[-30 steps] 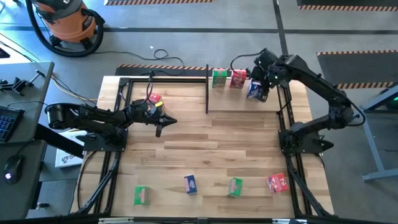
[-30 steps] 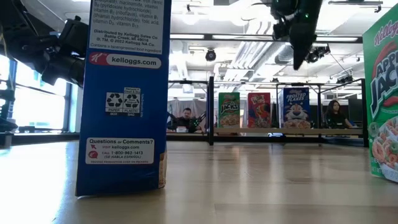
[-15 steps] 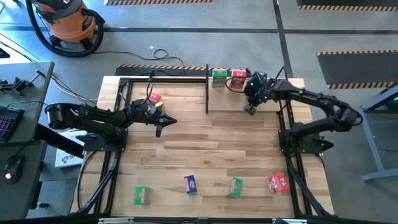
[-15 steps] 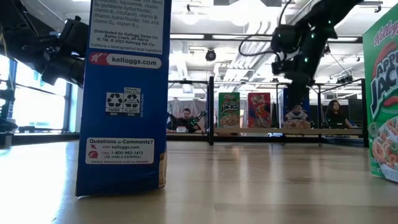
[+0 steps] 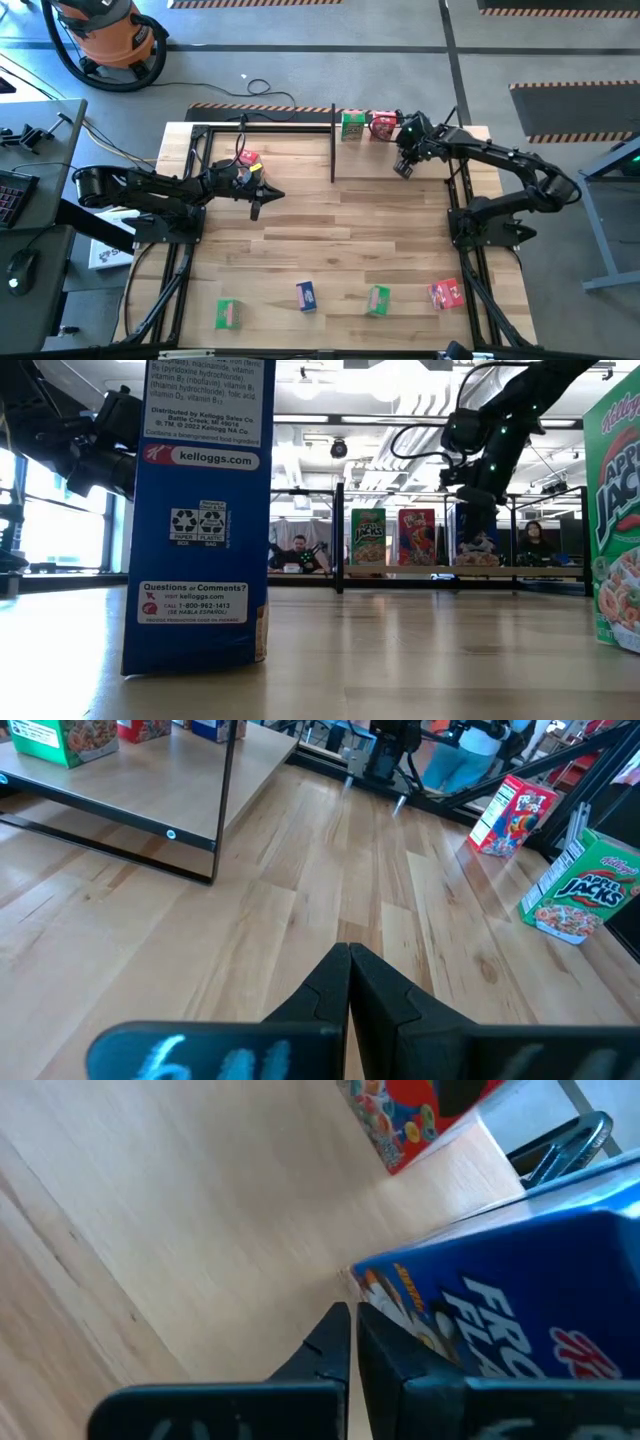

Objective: Stack cereal on shelf
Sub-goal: Put the top blue cereal box on the shelf, then put the top red cereal box on the shelf

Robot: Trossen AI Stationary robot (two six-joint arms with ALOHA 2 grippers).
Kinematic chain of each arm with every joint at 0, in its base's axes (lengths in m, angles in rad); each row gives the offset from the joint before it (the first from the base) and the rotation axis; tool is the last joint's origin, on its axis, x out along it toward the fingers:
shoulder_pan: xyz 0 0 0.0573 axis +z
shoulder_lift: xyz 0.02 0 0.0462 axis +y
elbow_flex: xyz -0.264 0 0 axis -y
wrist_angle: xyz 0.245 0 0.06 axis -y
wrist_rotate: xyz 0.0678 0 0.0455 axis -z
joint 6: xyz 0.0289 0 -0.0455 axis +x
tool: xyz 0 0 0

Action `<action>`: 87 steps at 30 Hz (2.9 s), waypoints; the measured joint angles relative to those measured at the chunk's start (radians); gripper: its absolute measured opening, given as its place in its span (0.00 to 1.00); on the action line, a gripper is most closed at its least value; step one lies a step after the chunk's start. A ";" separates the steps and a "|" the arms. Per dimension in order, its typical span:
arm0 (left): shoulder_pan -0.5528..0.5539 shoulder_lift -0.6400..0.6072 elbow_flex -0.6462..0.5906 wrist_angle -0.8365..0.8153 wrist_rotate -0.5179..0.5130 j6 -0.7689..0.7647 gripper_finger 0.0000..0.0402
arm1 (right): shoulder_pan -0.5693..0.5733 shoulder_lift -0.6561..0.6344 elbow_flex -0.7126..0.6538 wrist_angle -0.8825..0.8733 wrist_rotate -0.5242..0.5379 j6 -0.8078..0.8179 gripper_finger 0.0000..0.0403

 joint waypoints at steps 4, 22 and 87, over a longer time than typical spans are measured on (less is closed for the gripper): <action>0.000 0.000 0.000 0.000 0.000 0.000 0.00 | 0.000 0.000 0.000 -0.011 -0.003 -0.016 0.00; 0.008 0.000 0.128 -0.133 0.096 0.045 0.00 | 0.276 -0.241 -0.078 0.207 -0.133 0.130 0.00; 0.325 0.138 1.017 -1.991 -0.495 0.698 0.62 | 0.553 -0.259 -0.393 1.024 -0.083 0.095 0.00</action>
